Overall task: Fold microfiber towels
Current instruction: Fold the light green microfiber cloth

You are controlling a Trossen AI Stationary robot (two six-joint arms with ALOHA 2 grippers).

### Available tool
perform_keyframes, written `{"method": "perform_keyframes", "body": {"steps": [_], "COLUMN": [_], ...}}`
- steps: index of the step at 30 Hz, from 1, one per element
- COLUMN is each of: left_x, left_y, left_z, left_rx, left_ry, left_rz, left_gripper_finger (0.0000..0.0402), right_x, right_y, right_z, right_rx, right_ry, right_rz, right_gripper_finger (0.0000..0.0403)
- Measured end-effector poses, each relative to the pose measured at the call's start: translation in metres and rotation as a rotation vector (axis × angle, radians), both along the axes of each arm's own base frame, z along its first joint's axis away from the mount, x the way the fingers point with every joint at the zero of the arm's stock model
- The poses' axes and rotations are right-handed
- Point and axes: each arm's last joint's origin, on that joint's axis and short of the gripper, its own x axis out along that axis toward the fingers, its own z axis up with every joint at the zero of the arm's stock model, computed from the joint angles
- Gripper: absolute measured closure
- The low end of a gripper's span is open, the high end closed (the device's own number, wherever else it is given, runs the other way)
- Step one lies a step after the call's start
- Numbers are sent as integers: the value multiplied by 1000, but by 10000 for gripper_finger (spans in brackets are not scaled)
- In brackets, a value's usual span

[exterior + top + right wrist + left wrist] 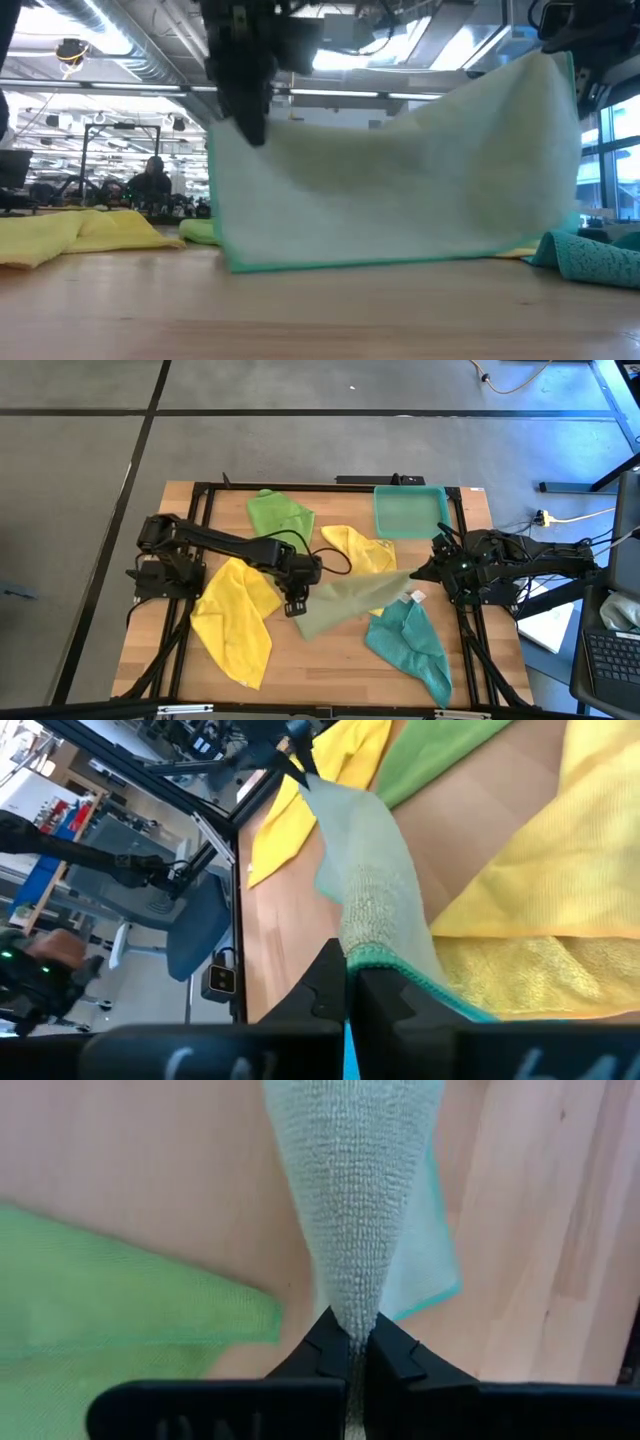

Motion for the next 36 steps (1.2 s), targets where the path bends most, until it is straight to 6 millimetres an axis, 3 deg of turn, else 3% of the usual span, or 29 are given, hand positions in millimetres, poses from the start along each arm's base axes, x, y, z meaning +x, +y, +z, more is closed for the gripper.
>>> {"method": "perform_keyframes", "body": {"steps": [5,16,21,26,29,36], "left_x": [-15,-58,-77,-81,-82,-85], "left_y": [-2,4,9,12,12,8], "left_z": [24,71,94,117,122,122], "left_rx": [3,31,86,112,107,96], "left_ry": [-34,-97,-60,-79,-89,-64], "left_rz": [61,194,212,204,207,213], "left_gripper_finger": [401,401,401,401,401,401], "right_x": [0,10,23,55,82,136], "right_y": [0,-1,-3,-4,-2,7], "right_z": [-1,-5,-9,-7,-10,-62], "right_rx": [-72,-255,-367,-517,-499,-461], "right_ry": [-3,8,43,-30,-88,36], "right_rz": [31,75,43,-4,19,140], "right_gripper_finger": [364,199,174,176,177,177]}}
